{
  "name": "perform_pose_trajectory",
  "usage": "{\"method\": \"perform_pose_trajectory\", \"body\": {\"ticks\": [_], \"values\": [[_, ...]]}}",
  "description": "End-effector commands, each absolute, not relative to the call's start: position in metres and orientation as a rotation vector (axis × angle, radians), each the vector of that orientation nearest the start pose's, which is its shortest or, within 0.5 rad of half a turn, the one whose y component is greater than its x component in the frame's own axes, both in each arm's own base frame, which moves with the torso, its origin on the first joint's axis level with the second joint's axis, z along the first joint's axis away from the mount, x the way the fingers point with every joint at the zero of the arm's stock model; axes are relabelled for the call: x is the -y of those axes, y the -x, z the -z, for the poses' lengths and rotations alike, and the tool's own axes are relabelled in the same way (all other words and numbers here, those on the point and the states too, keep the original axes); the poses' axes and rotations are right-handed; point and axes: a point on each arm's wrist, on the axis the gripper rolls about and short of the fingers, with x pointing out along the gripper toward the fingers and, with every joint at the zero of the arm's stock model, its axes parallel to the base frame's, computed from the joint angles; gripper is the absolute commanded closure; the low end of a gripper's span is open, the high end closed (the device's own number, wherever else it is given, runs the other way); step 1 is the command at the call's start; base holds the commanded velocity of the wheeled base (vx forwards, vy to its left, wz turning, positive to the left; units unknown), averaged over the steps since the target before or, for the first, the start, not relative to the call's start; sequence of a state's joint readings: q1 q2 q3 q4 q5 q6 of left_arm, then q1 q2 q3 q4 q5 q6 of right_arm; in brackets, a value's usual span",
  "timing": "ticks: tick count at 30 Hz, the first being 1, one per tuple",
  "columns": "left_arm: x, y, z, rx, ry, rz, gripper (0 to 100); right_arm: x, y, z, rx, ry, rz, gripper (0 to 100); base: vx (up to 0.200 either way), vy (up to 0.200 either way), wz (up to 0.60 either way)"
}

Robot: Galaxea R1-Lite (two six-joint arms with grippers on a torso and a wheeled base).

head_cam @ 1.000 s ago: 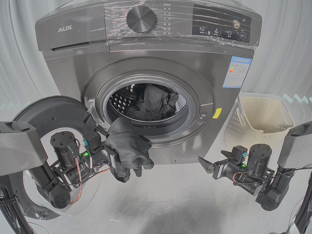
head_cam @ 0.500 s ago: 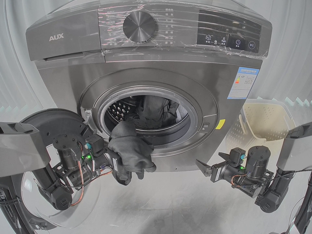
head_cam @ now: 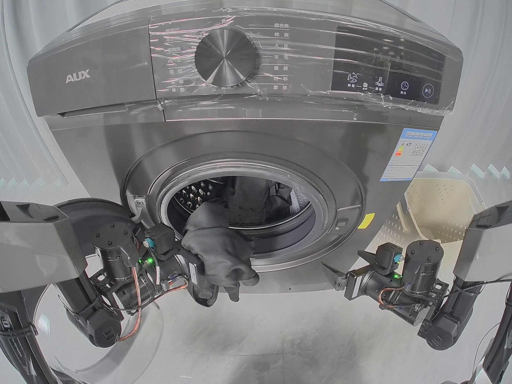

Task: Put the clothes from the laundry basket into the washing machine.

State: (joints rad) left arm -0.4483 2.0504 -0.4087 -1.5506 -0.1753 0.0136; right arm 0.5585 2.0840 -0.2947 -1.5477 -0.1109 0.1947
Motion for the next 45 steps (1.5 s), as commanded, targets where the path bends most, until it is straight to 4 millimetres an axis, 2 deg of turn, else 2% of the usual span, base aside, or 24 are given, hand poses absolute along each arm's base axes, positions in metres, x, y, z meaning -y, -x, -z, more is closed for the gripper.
{"method": "perform_pose_trajectory", "body": {"ticks": [1, 5, 9, 13, 16, 18, 19, 23, 31, 35, 38, 45], "values": [[0.14, -0.268, -0.076, -0.095, -0.027, 0.637, 100, -0.151, -0.238, -0.051, -0.27, -0.11, -0.435, 0, 0.0, 0.0, 0.0], [0.146, -0.26, -0.068, -0.137, -0.025, 0.599, 100, -0.158, -0.231, -0.057, -0.253, -0.114, -0.471, 0, 0.0, 0.0, 0.0], [0.158, -0.27, -0.061, -0.139, 0.001, 0.606, 100, -0.16, -0.229, -0.056, -0.26, -0.111, -0.481, 0, 0.0, 0.0, 0.0], [0.173, -0.271, -0.044, -0.183, 0.006, 0.651, 100, -0.162, -0.226, -0.058, -0.256, -0.111, -0.494, 0, 0.0, 0.0, 0.0], [0.18, -0.278, -0.041, -0.178, 0.031, 0.66, 100, -0.163, -0.225, -0.058, -0.255, -0.111, -0.497, 0, 0.0, 0.0, 0.0], [0.186, -0.286, -0.042, -0.153, 0.043, 0.661, 100, -0.163, -0.225, -0.059, -0.252, -0.112, -0.499, 0, 0.0, 0.0, 0.0], [0.193, -0.299, -0.042, -0.118, 0.055, 0.66, 100, -0.164, -0.225, -0.059, -0.253, -0.112, -0.5, 0, 0.0, 0.0, 0.0], [0.206, -0.323, -0.043, -0.049, 0.087, 0.651, 100, -0.164, -0.225, -0.059, -0.254, -0.111, -0.502, 0, 0.0, 0.0, 0.0], [0.228, -0.36, -0.047, 0.05, 0.133, 0.607, 100, -0.164, -0.225, -0.059, -0.254, -0.111, -0.503, 0, 0.0, 0.0, 0.0], [0.23, -0.37, -0.044, 0.017, 0.118, 0.606, 100, -0.164, -0.225, -0.059, -0.255, -0.112, -0.503, 0, 0.0, 0.0, 0.0], [0.232, -0.382, -0.049, -0.002, 0.113, 0.598, 100, -0.167, -0.223, -0.058, -0.257, -0.11, -0.515, 0, 0.0, 0.0, 0.0], [0.238, -0.423, -0.054, 0.009, 0.112, 0.554, 100, -0.167, -0.222, -0.058, -0.258, -0.109, -0.518, 0, 0.0, 0.0, 0.0]]}}
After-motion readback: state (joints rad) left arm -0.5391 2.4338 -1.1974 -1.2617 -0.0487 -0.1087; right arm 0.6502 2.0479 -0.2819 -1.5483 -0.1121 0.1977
